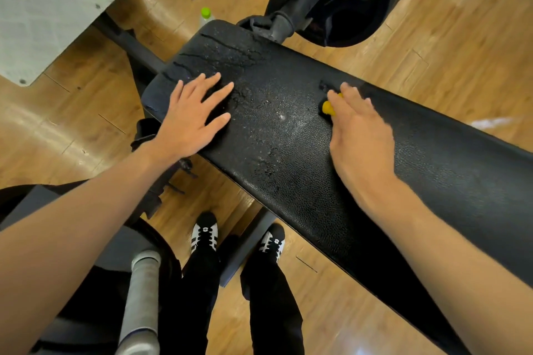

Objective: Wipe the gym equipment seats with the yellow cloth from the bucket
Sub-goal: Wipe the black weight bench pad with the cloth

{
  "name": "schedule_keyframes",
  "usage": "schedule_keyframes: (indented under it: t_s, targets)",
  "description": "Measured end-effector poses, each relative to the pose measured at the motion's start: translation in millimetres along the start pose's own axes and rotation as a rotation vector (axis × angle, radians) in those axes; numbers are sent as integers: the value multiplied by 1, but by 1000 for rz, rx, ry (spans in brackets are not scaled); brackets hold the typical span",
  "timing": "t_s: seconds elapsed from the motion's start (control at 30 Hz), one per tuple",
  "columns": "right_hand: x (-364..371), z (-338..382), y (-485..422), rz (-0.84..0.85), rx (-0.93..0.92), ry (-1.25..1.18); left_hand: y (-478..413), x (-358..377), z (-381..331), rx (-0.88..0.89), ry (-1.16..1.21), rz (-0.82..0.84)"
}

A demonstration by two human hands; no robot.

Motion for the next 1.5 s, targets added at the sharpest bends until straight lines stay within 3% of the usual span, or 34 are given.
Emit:
schedule_keyframes:
  t_s: [0.1, 0.23, 0.3, 0.37, 0.43, 0.53, 0.6, 0.67, 0.73, 0.87, 1.0, 1.07, 1.2, 1.3, 1.37, 1.5]
  targets:
    - [20, 32, 29, 8, -100, -2, 1, 7, 2, -22, 20, -17]
    - [39, 67, 73, 179, -474, 55, 0, 7, 4, -16, 12, -28]
    - [32, 57, 67, 262, -701, 98, 1, 7, 6, -9, 9, -22]
    - [19, 30, 38, 275, -786, 144, 1, 6, 6, -5, 11, -21]
    - [4, -7, -8, 255, -661, 174, 1, 7, 5, -4, 12, -27]
    - [-25, -45, -65, 158, -305, 104, 1, 7, 6, 0, -1, -47]
    - [-27, -41, -76, 46, -54, 48, 2, 8, 7, -2, -9, -52]
    - [-15, -13, -62, -46, 29, 54, 1, 10, 8, -7, -16, -51]
    - [12, 26, -27, -38, -92, 55, 0, 11, 9, -13, -26, -44]
    - [56, 99, 54, 193, -506, 12, 0, 11, 8, -12, -28, -46]
    - [42, 84, 43, 337, -836, 68, 0, 11, 8, -10, -31, -42]
    - [27, 55, 0, 272, -729, 89, -1, 11, 9, -10, -40, -40]
    - [-3, 1, -104, 90, -292, 39, -1, 12, 9, -19, -38, -44]
    - [1, 14, -117, 8, -75, 4, -1, 12, 9, -17, -43, -43]
    - [24, 47, -79, -27, -166, 57, -1, 12, 9, -12, -40, -47]
    - [60, 108, 29, 183, -546, -3, 0, 10, 9, 3, -16, -49]
Point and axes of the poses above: each hand's wrist, its own y-axis away from the middle knuckle, its own x-axis out of the palm, z = x × y, the point moved 1 cm from there along -y, towards the middle knuckle, and after that the axes turned 8 degrees about z, right-handed, at the moved point
